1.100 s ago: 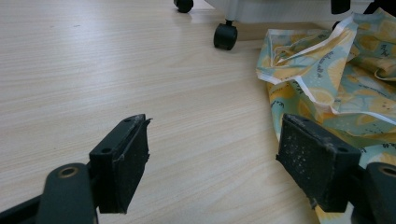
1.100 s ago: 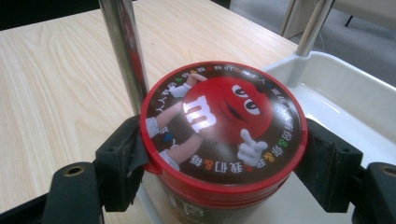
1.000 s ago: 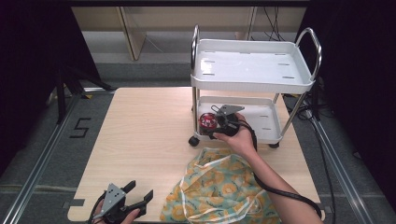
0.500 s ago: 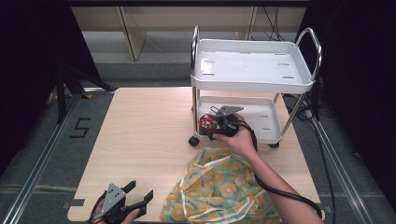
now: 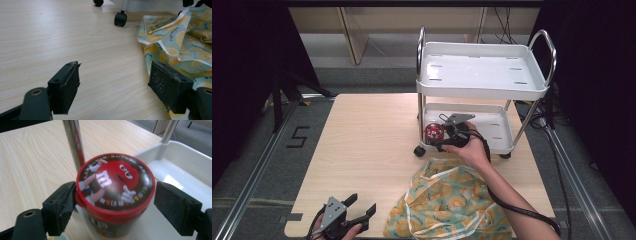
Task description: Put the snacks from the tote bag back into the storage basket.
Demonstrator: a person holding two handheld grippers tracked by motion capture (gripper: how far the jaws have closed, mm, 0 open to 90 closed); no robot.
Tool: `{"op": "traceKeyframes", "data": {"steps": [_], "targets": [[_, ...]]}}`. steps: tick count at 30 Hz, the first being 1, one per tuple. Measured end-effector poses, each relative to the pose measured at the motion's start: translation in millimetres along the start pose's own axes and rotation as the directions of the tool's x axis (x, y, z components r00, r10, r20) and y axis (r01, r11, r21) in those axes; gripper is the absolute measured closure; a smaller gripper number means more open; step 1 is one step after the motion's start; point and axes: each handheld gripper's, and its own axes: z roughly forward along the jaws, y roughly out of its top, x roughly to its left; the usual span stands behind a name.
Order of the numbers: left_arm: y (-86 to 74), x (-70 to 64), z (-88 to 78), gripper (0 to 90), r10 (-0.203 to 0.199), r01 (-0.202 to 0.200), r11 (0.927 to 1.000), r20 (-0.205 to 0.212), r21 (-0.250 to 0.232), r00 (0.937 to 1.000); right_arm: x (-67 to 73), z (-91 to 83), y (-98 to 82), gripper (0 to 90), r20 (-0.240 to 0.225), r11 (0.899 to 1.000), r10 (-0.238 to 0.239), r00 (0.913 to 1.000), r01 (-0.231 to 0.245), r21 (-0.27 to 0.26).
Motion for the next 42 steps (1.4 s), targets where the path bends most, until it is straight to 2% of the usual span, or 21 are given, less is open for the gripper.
{"op": "traceKeyframes", "data": {"steps": [2,5,6,7,9,11,18,19,21,22,25,26,28,29,31,32,33,35,38,39,42], "targets": [[0.1,-1.8,-2.1,23.8,-0.014,0.015,0.9996,-0.022,0.023,0.9997,0.0,-3.0,-0.8,19.5,0.001,1.0,-0.013,0.9999,0.013,0.004],[0.1,-2.0,-2.2,23.8,-0.015,0.016,0.9996,-0.024,0.024,0.9996,-0.2,-9.7,-1.5,19.5,0.013,1.0,-0.016,0.9998,0.016,0.002],[0.1,-2.2,-2.2,23.8,-0.016,0.016,0.9996,-0.024,0.023,0.9996,-0.4,-10.7,-1.6,19.5,0.001,1.0,-0.02,0.9998,0.02,-0.003],[-0.2,-0.9,0.0,23.8,-0.01,0.01,0.9999,-0.001,-0.003,0.9999,0.0,-13.0,-2.1,19.5,0.012,1.0,-0.015,0.9998,0.015,0.004],[-0.3,-1.1,-0.2,23.8,-0.014,0.014,0.9999,-0.004,-0.001,0.9999,1.0,-16.7,-3.2,19.7,-0.003,1.0,-0.016,0.9999,0.016,0.003],[0.1,-1.9,-2.0,23.8,-0.015,0.015,0.9996,-0.023,0.023,0.9996,2.6,-19.8,-5.0,19.9,0.01,1.0,-0.013,0.9999,0.013,0.009],[0.0,-3.0,-2.2,23.8,-0.024,0.025,0.9994,-0.027,0.024,0.9993,4.8,-33.6,-11.9,20.7,0.017,1.0,-0.022,0.9996,0.022,0.007],[0.0,-3.0,-2.1,23.8,-0.023,0.024,0.9994,-0.028,0.025,0.9993,6.7,-36.4,-13.3,20.7,0.018,1.0,0.001,0.9998,-0.002,0.011],[0.0,-3.0,-1.9,23.8,-0.023,0.023,0.9994,-0.028,0.026,0.9994,4.9,-39.6,-15.1,20.8,0.015,0.999,-0.034,0.9993,0.034,-0.004],[0.0,-3.2,-1.9,23.7,-0.024,0.024,0.9994,-0.027,0.026,0.9993,6.2,-42.5,-16.3,20.9,0.028,1.0,-0.016,0.9995,0.016,0.0],[-0.1,-2.1,-0.6,23.8,-0.014,0.014,0.9998,-0.014,0.011,0.9998,6.6,-48.4,-19.3,21.3,0.022,1.0,-0.02,0.9996,0.02,-0.014],[-0.2,-2.5,-1.1,23.7,-0.019,0.02,0.9997,-0.02,0.014,0.9996,7.5,-50.7,-20.5,21.4,0.029,1.0,-0.006,0.9996,0.006,-0.016],[0.0,-2.6,-1.5,23.7,-0.018,0.019,0.9996,-0.024,0.019,0.9995,7.2,-55.1,-22.4,21.6,0.018,0.999,-0.013,0.9998,0.013,-0.029],[0.0,-2.9,-2.0,23.7,-0.021,0.022,0.9995,-0.028,0.023,0.9994,8.8,-57.9,-22.9,21.8,0.016,0.999,0.009,0.9998,-0.008,-0.032],[-0.1,-2.0,-0.8,23.7,-0.014,0.014,0.9999,-0.016,0.008,0.9998,8.8,-63.1,-23.9,21.8,0.03,0.999,-0.003,0.9995,0.004,-0.041],[-0.1,-1.4,-0.1,23.7,-0.008,0.008,1.0,-0.006,0.0,1.0,7.6,-64.4,-24.7,21.9,0.018,0.999,-0.002,0.9998,0.003,-0.046],[-0.1,-1.3,-0.2,23.7,-0.008,0.008,1.0,-0.007,0.0,0.9999,8.6,-67.5,-25.9,21.9,0.016,0.998,0.021,0.9996,-0.02,-0.052],[0.0,-3.1,-2.3,23.7,-0.026,0.027,0.9993,-0.032,0.025,0.9991,8.8,-71.5,-28.4,21.9,0.01,0.998,0.019,0.9998,-0.018,-0.055],[0.1,-2.9,-1.8,23.7,-0.021,0.022,0.9995,-0.029,0.022,0.9993,9.4,-78.1,-34.1,21.9,0.028,0.999,0.015,0.9995,-0.014,-0.052],[-0.1,-2.3,-0.8,23.8,-0.015,0.016,0.9998,-0.019,0.011,0.9997,10.0,-79.6,-35.2,22.0,0.011,0.999,0.021,0.9997,-0.02,-0.051],[-0.1,-2.4,-1.1,23.7,-0.018,0.018,0.9997,-0.024,0.014,0.9996,11.7,-84.2,-40.3,22.0,0.023,0.999,0.024,0.9994,-0.023,-0.048]]}}
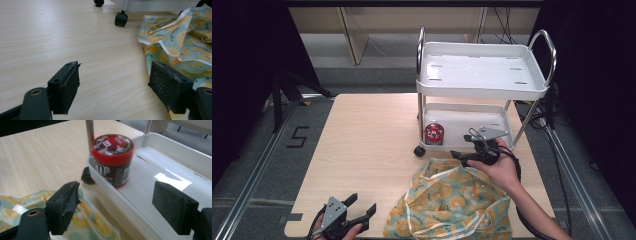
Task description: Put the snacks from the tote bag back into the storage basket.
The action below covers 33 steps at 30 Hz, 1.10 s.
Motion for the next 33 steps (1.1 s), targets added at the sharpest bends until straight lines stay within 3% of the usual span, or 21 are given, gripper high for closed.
{"op": "traceKeyframes", "data": {"steps": [1,4,5,6,7,8,9,12,14,15,18,19,21,24,26,29,33], "targets": [[0.1,-0.4,-0.8,23.7,-0.002,0.002,1.0,-0.007,0.009,1.0,1.6,-2.1,-1.6,22.0,0.021,1.0,0.012,0.9997,-0.012,-0.001],[0.2,0.0,-0.7,23.7,0.003,-0.003,0.9999,-0.007,0.012,1.0,6.1,-8.9,-4.8,22.1,0.007,0.999,0.039,0.9992,-0.04,0.005],[0.3,0.0,-0.6,23.7,0.003,-0.003,0.9999,-0.007,0.012,1.0,4.8,-9.9,-5.2,22.1,0.008,1.0,0.023,0.9997,-0.023,-0.001],[0.3,0.0,-0.6,23.7,0.004,-0.004,0.9999,-0.006,0.012,1.0,7.8,-12.5,-6.5,22.1,0.003,0.999,0.045,0.999,-0.045,0.005],[0.2,-0.6,-0.3,23.7,-0.003,0.003,1.0,-0.005,0.009,1.0,5.2,-13.1,-7.1,22.1,0.002,1.0,0.0,1.0,0.0,-0.011],[0.2,-0.8,-0.1,23.8,-0.005,0.005,1.0,-0.004,0.006,1.0,8.9,-16.1,-8.6,22.1,0.002,0.999,0.04,0.9992,-0.04,0.005],[0.2,-0.8,0.0,23.8,-0.006,0.006,1.0,-0.004,0.006,1.0,7.5,-16.3,-9.3,22.1,-0.002,1.0,0.017,0.9999,-0.017,-0.004],[0.3,-0.1,-0.5,23.7,0.004,-0.004,0.9999,-0.006,0.013,1.0,11.8,-21.1,-13.2,22.2,0.005,0.999,0.048,0.9988,-0.048,0.009],[0.1,-0.4,0.3,23.7,-0.002,0.002,1.0,0.001,0.002,1.0,10.3,-22.4,-15.6,22.2,-0.006,1.0,0.024,0.9997,-0.024,-0.006],[0.3,-0.2,-0.5,23.7,0.003,-0.003,0.9999,-0.007,0.015,1.0,12.9,-24.6,-16.4,22.2,0.001,0.999,0.053,0.9986,-0.053,0.006],[-0.2,-0.4,0.7,23.7,-0.005,0.005,1.0,0.002,0.0,1.0,11.1,-26.4,-20.2,22.2,0.0,1.0,0.018,0.9998,-0.018,-0.009],[-0.5,-1.3,0.9,23.7,-0.021,0.021,0.9998,-0.001,-0.002,0.9998,12.0,-27.6,-21.7,22.3,-0.001,1.0,0.031,0.9995,-0.031,-0.001],[-0.3,0.0,1.5,23.7,-0.005,0.005,1.0,0.008,-0.001,1.0,15.2,-30.0,-24.9,22.2,0.001,0.999,0.053,0.9986,-0.053,0.009],[0.1,0.6,1.3,23.7,0.01,-0.01,0.9999,0.009,0.003,0.9999,14.7,-32.0,-29.5,22.3,0.004,1.0,0.03,0.9995,-0.03,0.001],[0.0,0.6,1.3,23.7,0.007,-0.007,1.0,0.008,0.002,0.9999,16.1,-33.2,-32.0,22.3,-0.01,0.999,0.034,0.9994,-0.034,0.005],[-0.3,-0.3,1.0,23.7,-0.008,0.008,1.0,0.002,0.003,1.0,17.5,-35.4,-36.0,22.3,0.006,1.0,0.025,0.9997,-0.024,-0.006],[0.0,0.6,1.3,23.7,0.01,-0.01,0.9999,0.008,0.004,0.9999,21.0,-40.6,-42.4,22.4,0.0,0.998,0.059,0.9982,-0.059,0.008]]}}
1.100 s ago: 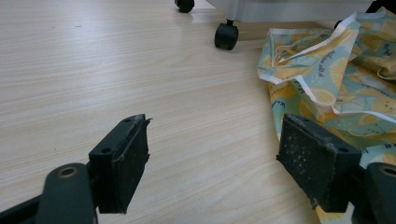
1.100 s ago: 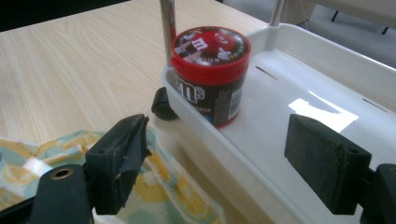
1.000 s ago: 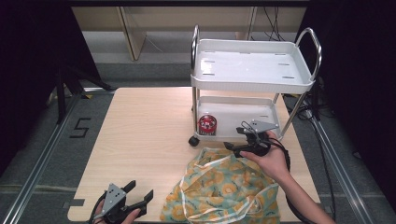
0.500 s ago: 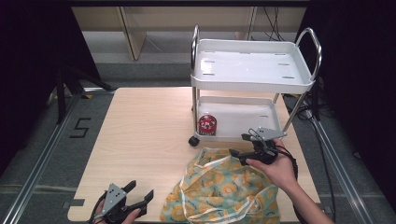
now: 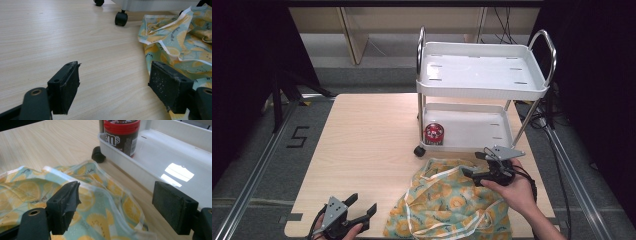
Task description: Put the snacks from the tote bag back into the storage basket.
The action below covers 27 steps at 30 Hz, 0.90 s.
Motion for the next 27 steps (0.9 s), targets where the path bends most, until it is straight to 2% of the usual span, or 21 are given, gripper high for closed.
{"op": "traceKeyframes", "data": {"steps": [1,2,3,4,5,7,9,10,11,12,13,14,15,16,19,20,21,22,26,27], "targets": [[-0.1,-0.2,0.0,23.7,-0.004,0.004,1.0,-0.001,0.0,1.0,-1.3,-0.9,-2.0,22.4,-0.008,1.0,-0.017,0.9998,0.017,-0.003],[-0.1,-0.2,-0.1,23.7,-0.005,0.005,1.0,-0.003,-0.001,1.0,0.5,-2.1,-3.6,22.6,-0.006,1.0,-0.001,1.0,0.001,0.001],[0.0,-0.1,-0.1,23.7,-0.002,0.002,1.0,-0.001,-0.001,1.0,-1.8,-2.9,-5.3,22.5,0.008,0.999,-0.037,0.9993,0.037,-0.009],[0.2,0.3,0.1,23.7,0.005,-0.005,1.0,0.001,-0.002,1.0,0.4,-3.9,-7.3,22.6,-0.003,1.0,-0.007,1.0,0.007,-0.006],[0.3,0.7,0.6,23.7,0.01,-0.01,0.9999,0.005,-0.006,0.9999,-0.3,-5.7,-8.8,22.7,0.008,1.0,-0.025,0.9997,0.025,-0.009],[0.3,0.5,0.3,23.6,0.01,-0.01,0.9999,0.003,-0.005,0.9999,-0.1,-8.2,-12.4,22.8,0.016,0.999,-0.03,0.9994,0.03,-0.019],[0.3,0.5,0.2,23.6,0.008,-0.008,1.0,0.001,-0.005,1.0,0.1,-11.3,-15.6,22.8,0.011,1.0,-0.021,0.9997,0.021,-0.019],[0.2,0.4,0.4,23.6,0.007,-0.007,1.0,0.001,-0.006,1.0,2.1,-13.1,-17.7,23.0,0.013,1.0,0.007,0.9999,-0.006,-0.02],[0.2,0.4,0.4,23.6,0.007,-0.007,1.0,0.001,-0.005,1.0,0.8,-15.2,-19.5,23.0,0.014,1.0,-0.007,0.9999,0.007,-0.026],[0.2,0.5,0.6,23.6,0.009,-0.009,0.9999,0.002,-0.006,1.0,2.8,-16.0,-21.3,23.1,0.017,1.0,0.011,0.9998,-0.011,-0.028],[0.1,0.2,0.5,23.6,0.005,-0.005,1.0,0.0,-0.005,1.0,1.3,-17.0,-22.9,23.1,0.015,0.999,-0.01,0.9998,0.01,-0.033],[0.1,0.5,0.6,23.6,0.008,-0.008,1.0,0.001,-0.006,1.0,3.4,-18.9,-24.9,23.1,0.02,0.999,0.017,0.9997,-0.016,-0.036],[-0.1,-0.4,-0.2,23.6,-0.004,0.004,1.0,-0.006,0.0,1.0,3.0,-21.2,-26.8,23.2,0.017,0.999,0.008,0.9998,-0.008,-0.043],[0.0,0.3,0.4,23.6,0.005,-0.005,1.0,-0.001,-0.003,1.0,4.2,-22.9,-28.3,23.3,0.012,0.998,0.028,0.9996,-0.027,-0.049],[0.0,0.0,0.7,23.6,0.005,-0.005,1.0,0.001,-0.005,1.0,3.8,-25.2,-33.4,23.3,0.022,0.997,0.027,0.9994,-0.025,-0.069],[0.0,0.1,0.7,23.6,0.008,-0.008,1.0,0.001,-0.004,1.0,3.6,-24.6,-34.9,23.4,0.012,0.997,0.027,0.9996,-0.026,-0.076],[0.1,0.1,0.7,23.6,0.009,-0.009,1.0,0.002,-0.004,1.0,5.1,-26.2,-36.8,23.4,0.012,0.996,0.053,0.9985,-0.052,-0.066],[0.1,0.1,0.7,23.6,0.01,-0.01,0.9999,0.005,-0.006,0.9999,2.4,-25.2,-38.5,23.5,0.016,0.996,0.02,0.9997,-0.018,-0.091],[-0.2,-2.8,0.7,23.6,-0.02,0.02,0.9998,-0.001,-0.003,0.9998,3.0,-25.6,-44.8,23.6,0.033,0.994,0.019,0.9993,-0.016,-0.108],[-0.1,-2.8,0.5,23.6,-0.018,0.018,0.9998,-0.002,-0.001,0.9998,4.9,-26.6,-45.3,23.6,0.018,0.994,0.055,0.9983,-0.053,-0.1]]}}
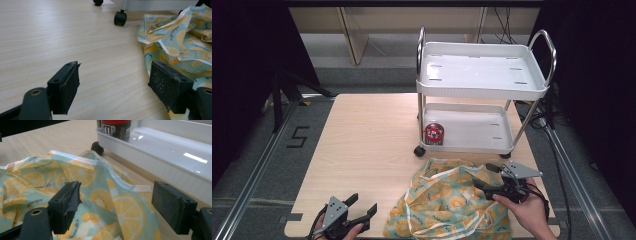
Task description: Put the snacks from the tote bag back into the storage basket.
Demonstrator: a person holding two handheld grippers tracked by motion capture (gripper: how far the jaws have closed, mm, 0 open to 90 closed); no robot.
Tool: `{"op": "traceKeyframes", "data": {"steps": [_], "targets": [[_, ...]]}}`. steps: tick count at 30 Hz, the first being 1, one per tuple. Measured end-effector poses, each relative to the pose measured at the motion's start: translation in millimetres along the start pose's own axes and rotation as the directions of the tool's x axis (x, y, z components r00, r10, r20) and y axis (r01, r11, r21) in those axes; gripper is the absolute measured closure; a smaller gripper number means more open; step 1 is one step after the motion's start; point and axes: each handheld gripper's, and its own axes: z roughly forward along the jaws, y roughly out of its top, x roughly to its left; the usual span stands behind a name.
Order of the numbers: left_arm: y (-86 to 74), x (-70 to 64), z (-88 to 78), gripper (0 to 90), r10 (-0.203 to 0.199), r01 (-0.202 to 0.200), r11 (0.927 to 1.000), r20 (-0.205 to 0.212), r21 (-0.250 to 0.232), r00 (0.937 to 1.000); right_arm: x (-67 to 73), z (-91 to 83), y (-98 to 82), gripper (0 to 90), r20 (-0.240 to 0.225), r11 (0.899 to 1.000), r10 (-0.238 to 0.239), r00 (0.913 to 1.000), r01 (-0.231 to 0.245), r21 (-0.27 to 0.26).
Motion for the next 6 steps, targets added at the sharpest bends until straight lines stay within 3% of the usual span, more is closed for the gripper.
{"op": "traceKeyframes", "data": {"steps": [2,3,4,6], "targets": [[0.1,-0.1,0.1,23.6,0.001,-0.001,1.0,0.0,-0.001,1.0,-2.9,-1.1,0.1,23.6,0.009,0.999,-0.034,0.9994,0.034,-0.008],[0.1,-0.1,0.2,23.6,0.0,0.0,1.0,0.0,-0.001,1.0,-0.8,-2.6,-0.7,23.6,0.011,1.0,0.0,0.9999,0.0,-0.001],[0.2,0.1,0.4,23.6,0.002,-0.002,1.0,-0.001,-0.001,1.0,-1.9,-2.3,-1.4,23.6,0.012,1.0,0.001,0.9999,-0.001,-0.014],[0.3,0.2,0.5,23.6,0.006,-0.006,1.0,0.0,0.001,1.0,-5.6,-2.5,-1.9,23.6,0.03,0.998,-0.047,0.9984,0.048,-0.029]]}}
